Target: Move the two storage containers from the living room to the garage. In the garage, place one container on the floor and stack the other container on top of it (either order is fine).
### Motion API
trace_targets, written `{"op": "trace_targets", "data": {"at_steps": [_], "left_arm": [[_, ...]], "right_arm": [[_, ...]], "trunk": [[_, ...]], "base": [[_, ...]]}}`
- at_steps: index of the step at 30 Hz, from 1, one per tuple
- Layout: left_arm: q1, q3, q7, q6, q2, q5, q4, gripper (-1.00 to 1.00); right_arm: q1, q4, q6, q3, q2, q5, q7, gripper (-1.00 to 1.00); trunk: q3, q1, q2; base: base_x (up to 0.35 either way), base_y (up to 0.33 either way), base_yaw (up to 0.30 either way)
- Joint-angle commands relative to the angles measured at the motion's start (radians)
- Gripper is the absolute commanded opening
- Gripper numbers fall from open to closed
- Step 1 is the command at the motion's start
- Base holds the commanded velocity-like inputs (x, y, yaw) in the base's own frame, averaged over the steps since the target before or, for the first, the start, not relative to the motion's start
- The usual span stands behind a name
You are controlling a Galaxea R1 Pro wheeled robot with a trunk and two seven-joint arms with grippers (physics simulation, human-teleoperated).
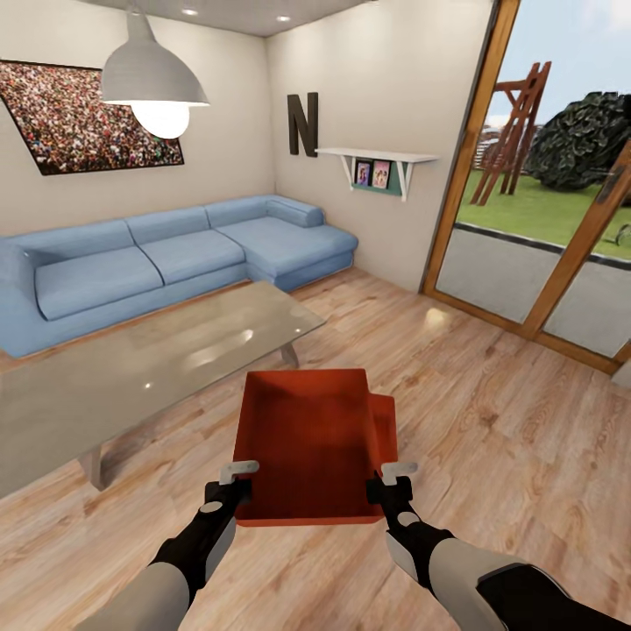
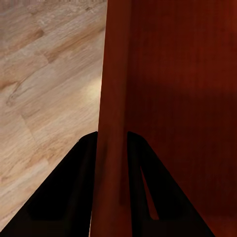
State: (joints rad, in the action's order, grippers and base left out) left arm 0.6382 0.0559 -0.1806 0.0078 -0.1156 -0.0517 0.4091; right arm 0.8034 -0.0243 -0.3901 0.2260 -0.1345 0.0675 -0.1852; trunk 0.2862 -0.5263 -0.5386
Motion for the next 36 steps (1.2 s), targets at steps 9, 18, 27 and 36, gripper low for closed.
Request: {"op": "trace_targets", "data": {"at_steps": [9,18,27,36], "left_arm": [[0.000,0.013,-0.025,0.001,0.007,-0.005,-0.002,-1.00],[0.000,0.013,-0.025,0.001,0.007,-0.005,-0.001,-1.00],[0.000,0.013,-0.025,0.001,0.007,-0.005,-0.001,-1.00],[0.000,0.013,-0.025,0.001,0.007,-0.005,-0.001,-1.00]], "right_arm": [[0.002,0.001,-0.012,-0.039,-0.001,0.008,-0.006,-1.00],[0.002,0.001,-0.013,-0.039,-0.001,0.008,-0.007,-1.00],[0.002,0.001,-0.013,-0.039,-0.001,0.008,-0.007,-1.00],[0.002,0.001,-0.013,-0.039,-0.001,0.008,-0.006,-1.00]], "trunk": [[-0.013,0.000,-0.001],[-0.027,0.000,-0.001],[-0.042,0.000,-0.001],[-0.056,0.000,-0.001]], "base": [[0.000,0.000,0.000],[0.000,0.000,0.000],[0.000,0.000,0.000],[0.000,0.000,0.000]]}}
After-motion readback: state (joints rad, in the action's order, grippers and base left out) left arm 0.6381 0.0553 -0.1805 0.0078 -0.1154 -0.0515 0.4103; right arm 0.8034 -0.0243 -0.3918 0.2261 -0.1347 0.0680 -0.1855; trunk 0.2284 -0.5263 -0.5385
